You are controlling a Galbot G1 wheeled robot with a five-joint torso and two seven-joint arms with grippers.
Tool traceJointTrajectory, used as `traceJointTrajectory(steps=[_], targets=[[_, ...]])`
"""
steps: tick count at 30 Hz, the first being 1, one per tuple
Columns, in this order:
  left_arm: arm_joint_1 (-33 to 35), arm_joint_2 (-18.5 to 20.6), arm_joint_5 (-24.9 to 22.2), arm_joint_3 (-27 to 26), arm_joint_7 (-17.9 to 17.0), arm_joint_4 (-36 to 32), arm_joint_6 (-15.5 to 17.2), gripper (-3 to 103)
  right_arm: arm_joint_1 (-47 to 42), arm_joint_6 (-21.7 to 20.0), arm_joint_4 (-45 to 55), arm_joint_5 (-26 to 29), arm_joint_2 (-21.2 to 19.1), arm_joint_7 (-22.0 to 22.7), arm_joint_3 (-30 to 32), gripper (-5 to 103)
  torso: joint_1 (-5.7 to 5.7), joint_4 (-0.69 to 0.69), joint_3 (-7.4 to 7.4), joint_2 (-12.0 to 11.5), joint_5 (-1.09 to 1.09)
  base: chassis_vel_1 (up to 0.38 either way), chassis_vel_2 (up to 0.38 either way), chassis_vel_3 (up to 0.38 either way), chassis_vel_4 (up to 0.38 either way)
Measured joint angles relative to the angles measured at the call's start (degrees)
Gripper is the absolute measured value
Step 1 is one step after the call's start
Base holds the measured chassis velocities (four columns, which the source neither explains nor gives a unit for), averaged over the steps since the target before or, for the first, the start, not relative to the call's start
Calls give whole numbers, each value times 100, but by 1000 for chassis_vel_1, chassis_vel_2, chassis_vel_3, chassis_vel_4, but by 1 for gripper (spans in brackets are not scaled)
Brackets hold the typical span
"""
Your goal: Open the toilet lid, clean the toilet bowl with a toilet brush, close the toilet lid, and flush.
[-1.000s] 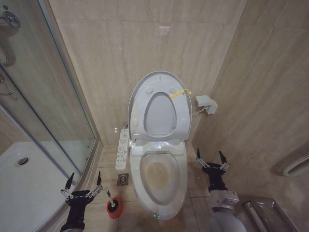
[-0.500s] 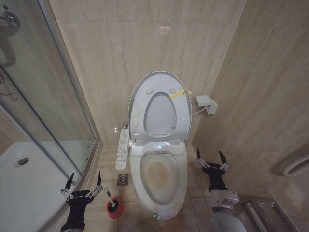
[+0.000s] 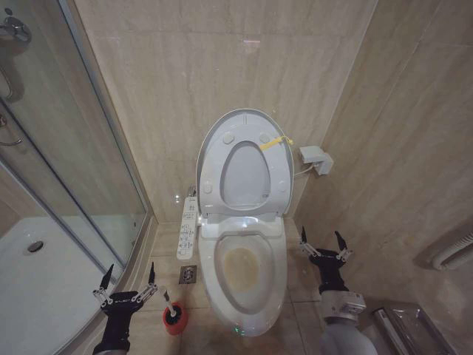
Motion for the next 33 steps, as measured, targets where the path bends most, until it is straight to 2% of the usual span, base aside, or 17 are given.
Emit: traceJointTrajectory(steps=[27, 30, 33], targets=[[-1, 0, 0, 1, 0, 1, 0, 100, -42, 0, 2, 1, 0, -25, 20, 100, 0, 0, 0, 0, 0, 0, 0, 0, 0], [0, 0, 0, 1, 0, 0, 0, 100, -312, -11, 39, 17, -6, -218, 166, 100, 0, 3, 0, 0, 0, 0, 0, 0, 0], [-1, 0, 0, 1, 0, 1, 0, 100, -1020, -55, 147, 109, -23, -704, 544, 100, 0, -2, 0, 0, 0, 0, 0, 0, 0]])
